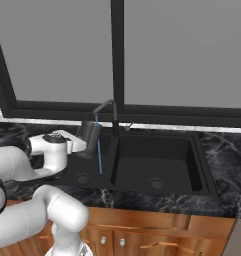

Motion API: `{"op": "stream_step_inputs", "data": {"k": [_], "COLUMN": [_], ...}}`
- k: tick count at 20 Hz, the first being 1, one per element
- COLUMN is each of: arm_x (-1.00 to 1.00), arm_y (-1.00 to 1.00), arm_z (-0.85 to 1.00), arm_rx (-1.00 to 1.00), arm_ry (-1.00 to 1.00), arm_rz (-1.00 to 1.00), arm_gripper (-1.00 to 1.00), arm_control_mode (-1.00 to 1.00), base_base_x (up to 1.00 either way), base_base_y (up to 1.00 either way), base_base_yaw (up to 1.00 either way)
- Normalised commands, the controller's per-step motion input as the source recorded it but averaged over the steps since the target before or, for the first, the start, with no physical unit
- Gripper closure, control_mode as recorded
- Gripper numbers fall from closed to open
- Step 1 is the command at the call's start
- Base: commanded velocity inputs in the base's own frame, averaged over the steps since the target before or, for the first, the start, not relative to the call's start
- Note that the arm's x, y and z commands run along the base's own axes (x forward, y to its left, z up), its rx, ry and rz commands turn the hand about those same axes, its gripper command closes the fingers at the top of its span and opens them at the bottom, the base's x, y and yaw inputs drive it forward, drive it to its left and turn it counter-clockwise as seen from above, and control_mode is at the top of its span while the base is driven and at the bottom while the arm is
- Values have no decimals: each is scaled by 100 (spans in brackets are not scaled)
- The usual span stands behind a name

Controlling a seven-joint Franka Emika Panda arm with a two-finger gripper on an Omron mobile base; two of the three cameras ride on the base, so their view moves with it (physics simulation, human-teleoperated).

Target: Turn on the sink faucet and place the jug under the water for a few seconds to fill it up.

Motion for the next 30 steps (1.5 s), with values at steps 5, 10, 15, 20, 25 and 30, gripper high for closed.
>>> {"op": "stream_step_inputs", "data": {"k": [5, 10, 15, 20, 25, 30], "arm_x": [10, 16, 19, 8, 0, 0], "arm_y": [0, 0, 0, -4, -26, -30], "arm_z": [-7, -8, -10, -14, -28, -34], "arm_rx": [0, 0, 0, 0, 0, 0], "arm_ry": [-13, -11, -10, -12, -8, -5], "arm_rz": [0, 0, 0, 0, -2, -3], "arm_gripper": [100, 100, 100, 100, 100, 100], "arm_control_mode": [-100, -100, -100, -100, -100, -100], "base_base_x": [0, 0, 0, 0, 0, 0], "base_base_y": [0, 0, 0, 0, 0, 0], "base_base_yaw": [0, 0, 0, 0, 0, 0]}}
